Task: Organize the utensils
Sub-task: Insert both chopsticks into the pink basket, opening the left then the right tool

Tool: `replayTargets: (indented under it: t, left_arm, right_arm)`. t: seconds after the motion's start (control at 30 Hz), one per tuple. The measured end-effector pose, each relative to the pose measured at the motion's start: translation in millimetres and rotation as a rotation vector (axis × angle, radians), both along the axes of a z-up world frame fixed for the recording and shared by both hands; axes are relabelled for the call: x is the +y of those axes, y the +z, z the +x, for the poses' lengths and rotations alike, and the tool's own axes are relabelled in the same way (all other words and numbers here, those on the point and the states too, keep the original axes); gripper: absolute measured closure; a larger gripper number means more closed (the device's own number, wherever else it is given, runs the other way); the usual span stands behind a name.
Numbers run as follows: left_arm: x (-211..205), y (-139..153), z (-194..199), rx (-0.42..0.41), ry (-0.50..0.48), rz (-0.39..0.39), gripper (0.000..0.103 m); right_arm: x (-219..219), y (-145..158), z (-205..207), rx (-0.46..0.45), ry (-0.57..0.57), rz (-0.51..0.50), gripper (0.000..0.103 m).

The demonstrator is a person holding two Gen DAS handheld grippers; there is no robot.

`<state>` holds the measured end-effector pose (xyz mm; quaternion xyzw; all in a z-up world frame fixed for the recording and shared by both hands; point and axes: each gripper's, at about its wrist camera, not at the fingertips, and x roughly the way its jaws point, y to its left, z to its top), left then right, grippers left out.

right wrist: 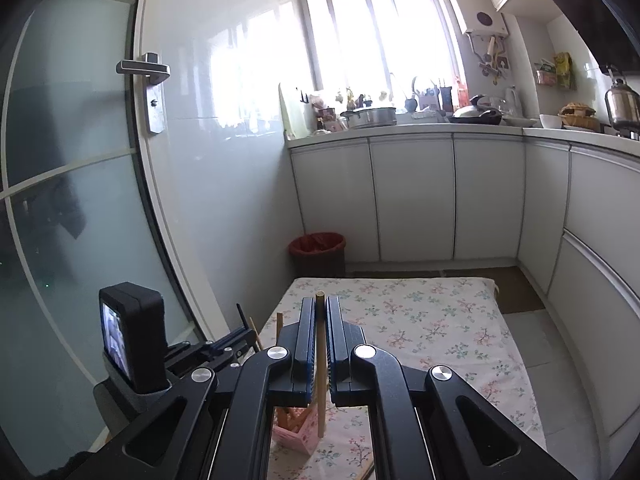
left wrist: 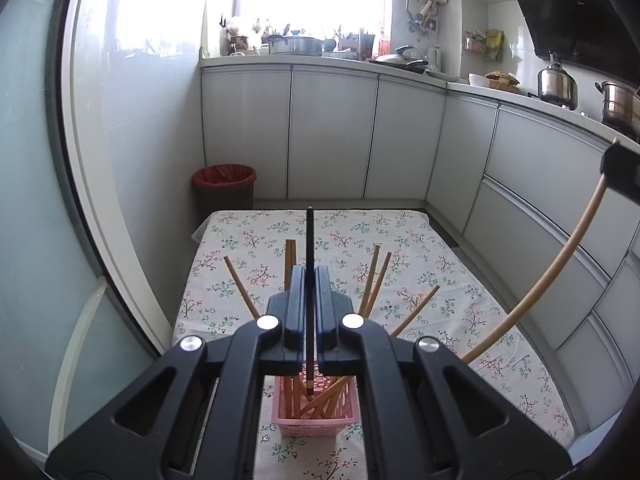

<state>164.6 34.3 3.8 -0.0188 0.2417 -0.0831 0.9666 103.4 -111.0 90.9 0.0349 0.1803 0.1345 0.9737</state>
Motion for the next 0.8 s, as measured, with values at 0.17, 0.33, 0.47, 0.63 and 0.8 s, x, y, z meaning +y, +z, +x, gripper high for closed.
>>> replayTargets:
  t: [0.17, 0.33, 0.47, 0.63, 0.8]
  left_arm:
    - [1.8, -5.0, 6.3, 0.029, 0.003, -0.006, 0.098]
    - [2.6, -8.0, 14.2, 0.041, 0.022, -0.017, 0.098]
    - [3.2, -9.6, 14.7, 0.033, 0.028, -0.019, 0.098]
    - [5.4, -9.9, 11.9, -0.005, 0.02, -0.03, 0.097]
    - [12.4, -5.0, 6.6, -0.002, 0.02, -0.039, 0.087]
  right_arm:
    - [3.9, 1.6, 0.9, 0.0, 0.006, 0.003, 0.098]
    - [6.7, 3.5, -0.1, -0.008, 0.02, 0.015, 0.098]
    - [11.2, 5.7, 2.5, -0.009, 0.033, 0.032, 0.098]
    - [15.2, 4.0, 8.8, 0.007, 0.043, 0.054, 0.098]
    - [19.1, 1.0, 14.5, 0.02, 0.045, 0.051, 0.098]
